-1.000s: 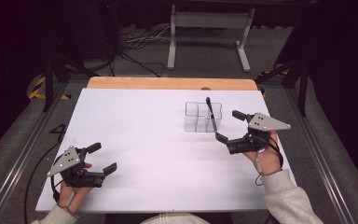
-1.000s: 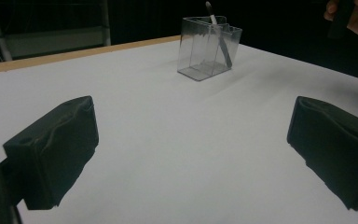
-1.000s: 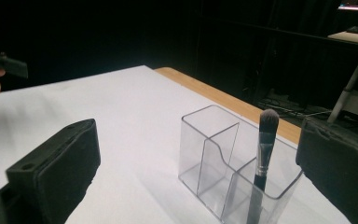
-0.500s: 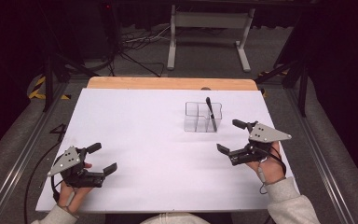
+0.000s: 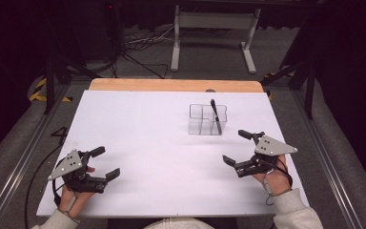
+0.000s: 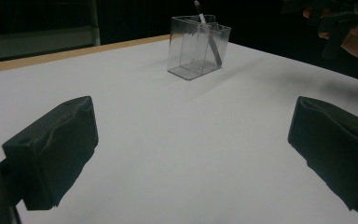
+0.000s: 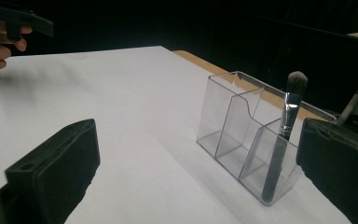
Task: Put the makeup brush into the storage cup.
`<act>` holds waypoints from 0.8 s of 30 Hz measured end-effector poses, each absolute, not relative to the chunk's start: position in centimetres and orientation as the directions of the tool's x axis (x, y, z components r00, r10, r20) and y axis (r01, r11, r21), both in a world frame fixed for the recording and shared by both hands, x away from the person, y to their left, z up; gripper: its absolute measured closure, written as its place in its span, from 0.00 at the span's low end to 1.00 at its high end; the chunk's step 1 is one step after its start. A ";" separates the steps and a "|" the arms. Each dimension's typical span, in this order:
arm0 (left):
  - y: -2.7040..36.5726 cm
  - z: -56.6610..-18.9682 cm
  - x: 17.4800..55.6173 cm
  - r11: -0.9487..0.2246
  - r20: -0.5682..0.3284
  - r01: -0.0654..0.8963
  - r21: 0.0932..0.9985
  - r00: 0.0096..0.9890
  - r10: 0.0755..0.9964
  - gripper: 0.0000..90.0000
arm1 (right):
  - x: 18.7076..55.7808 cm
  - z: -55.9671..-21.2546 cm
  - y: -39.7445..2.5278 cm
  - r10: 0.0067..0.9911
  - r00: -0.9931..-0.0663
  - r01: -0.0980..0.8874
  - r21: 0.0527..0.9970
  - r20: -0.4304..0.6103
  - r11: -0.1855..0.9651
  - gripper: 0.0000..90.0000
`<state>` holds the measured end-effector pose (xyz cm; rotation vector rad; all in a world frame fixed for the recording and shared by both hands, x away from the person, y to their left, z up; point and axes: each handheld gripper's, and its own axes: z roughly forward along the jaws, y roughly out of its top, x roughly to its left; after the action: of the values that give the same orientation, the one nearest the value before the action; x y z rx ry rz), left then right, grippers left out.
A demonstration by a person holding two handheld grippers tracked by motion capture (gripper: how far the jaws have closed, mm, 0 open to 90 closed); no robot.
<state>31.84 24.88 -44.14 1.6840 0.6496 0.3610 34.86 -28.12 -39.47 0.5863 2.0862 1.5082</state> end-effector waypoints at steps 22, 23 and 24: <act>24.9 -44.2 32.0 -0.131 -0.105 0.210 0.969 0.828 0.552 0.02 | 34.0 -42.3 -28.4 0.599 -0.793 0.073 0.958 -0.112 0.276 0.00; 24.9 -44.2 32.0 -0.131 -0.105 0.210 0.969 0.828 0.550 0.02 | 34.0 -42.4 -28.4 0.599 -0.793 0.074 0.958 -0.111 0.277 0.00; 24.9 -44.2 32.0 -0.127 -0.106 0.209 0.970 0.829 0.549 0.02 | 34.0 -42.5 -28.4 0.598 -0.794 0.075 0.959 -0.107 0.272 0.00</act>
<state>31.97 24.87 -44.18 1.7041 0.5932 0.3231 33.96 -28.39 -42.51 0.6062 2.0949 1.5428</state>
